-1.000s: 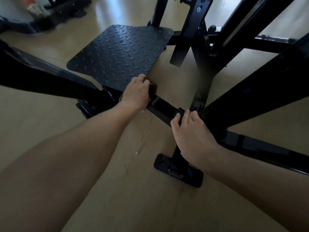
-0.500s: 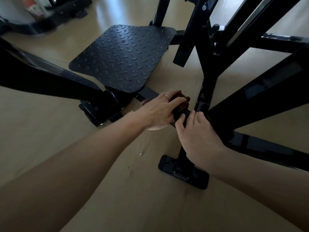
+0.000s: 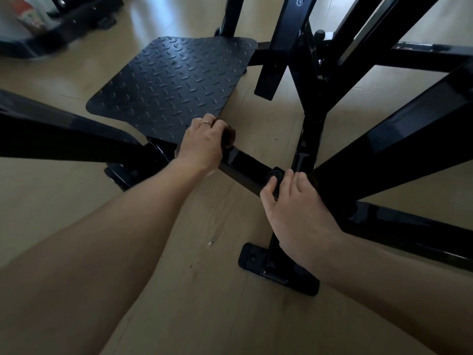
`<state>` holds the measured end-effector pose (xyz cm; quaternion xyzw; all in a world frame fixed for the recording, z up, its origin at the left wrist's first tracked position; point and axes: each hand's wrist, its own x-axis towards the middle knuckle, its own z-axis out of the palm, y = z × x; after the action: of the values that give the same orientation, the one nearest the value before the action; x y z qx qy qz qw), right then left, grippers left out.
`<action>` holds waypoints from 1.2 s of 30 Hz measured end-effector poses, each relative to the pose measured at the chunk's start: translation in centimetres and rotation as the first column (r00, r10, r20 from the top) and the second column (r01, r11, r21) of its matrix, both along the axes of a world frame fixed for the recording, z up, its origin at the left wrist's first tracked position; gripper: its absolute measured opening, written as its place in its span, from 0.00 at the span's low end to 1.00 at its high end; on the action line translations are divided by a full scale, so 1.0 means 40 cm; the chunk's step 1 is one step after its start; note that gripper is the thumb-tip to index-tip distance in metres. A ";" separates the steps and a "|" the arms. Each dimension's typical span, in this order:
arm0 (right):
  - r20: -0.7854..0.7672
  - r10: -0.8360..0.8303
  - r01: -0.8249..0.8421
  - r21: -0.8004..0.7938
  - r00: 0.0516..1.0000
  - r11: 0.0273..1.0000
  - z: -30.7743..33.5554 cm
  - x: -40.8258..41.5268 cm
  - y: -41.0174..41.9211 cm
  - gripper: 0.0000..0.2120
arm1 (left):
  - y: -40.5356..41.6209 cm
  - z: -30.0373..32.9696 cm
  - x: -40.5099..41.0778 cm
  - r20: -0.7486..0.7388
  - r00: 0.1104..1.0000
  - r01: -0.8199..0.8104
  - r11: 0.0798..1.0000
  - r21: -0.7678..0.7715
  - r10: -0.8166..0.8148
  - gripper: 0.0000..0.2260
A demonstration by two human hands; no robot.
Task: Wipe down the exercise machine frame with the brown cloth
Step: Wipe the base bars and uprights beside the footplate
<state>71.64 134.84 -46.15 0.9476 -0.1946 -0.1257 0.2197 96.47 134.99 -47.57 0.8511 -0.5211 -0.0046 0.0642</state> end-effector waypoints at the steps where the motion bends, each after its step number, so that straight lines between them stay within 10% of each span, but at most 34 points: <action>1: 0.004 -0.001 0.001 -0.005 1.000 1.000 -0.001 0.001 0.001 0.37 | -0.002 -0.002 -0.021 -0.027 1.000 -0.013 1.000 -0.027 0.012 0.25; 7: 0.004 0.012 -0.012 -0.005 1.000 1.000 0.009 0.000 0.003 0.34 | 0.029 -0.010 -0.198 -0.165 0.937 0.294 0.950 -0.107 -0.309 0.19; 16: -0.024 0.108 -0.108 0.033 0.994 0.994 0.044 -0.040 -0.007 0.38 | 0.021 0.056 -0.152 -0.131 0.987 0.109 0.988 0.109 -0.094 0.36; 27: 0.217 0.264 -0.334 0.421 0.940 0.844 0.054 -0.147 -0.011 0.19 | -0.017 0.099 -0.213 -0.377 0.899 0.184 0.974 -0.132 -0.221 0.19; 34: 0.044 -0.104 0.068 0.504 0.994 0.861 0.047 -0.276 -0.119 0.05 | -0.052 0.090 -0.217 -0.430 0.866 0.194 0.965 -0.178 -0.254 0.21; 36: 0.216 -0.252 0.116 0.496 0.943 0.861 0.042 -0.319 -0.160 0.08 | -0.064 0.081 -0.217 -0.445 0.857 0.188 0.962 -0.198 -0.259 0.20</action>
<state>58.88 128.43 -44.46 0.9572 -0.2766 -0.0584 -0.0620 87.80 132.44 -44.31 0.7513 -0.5844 -0.1783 0.2494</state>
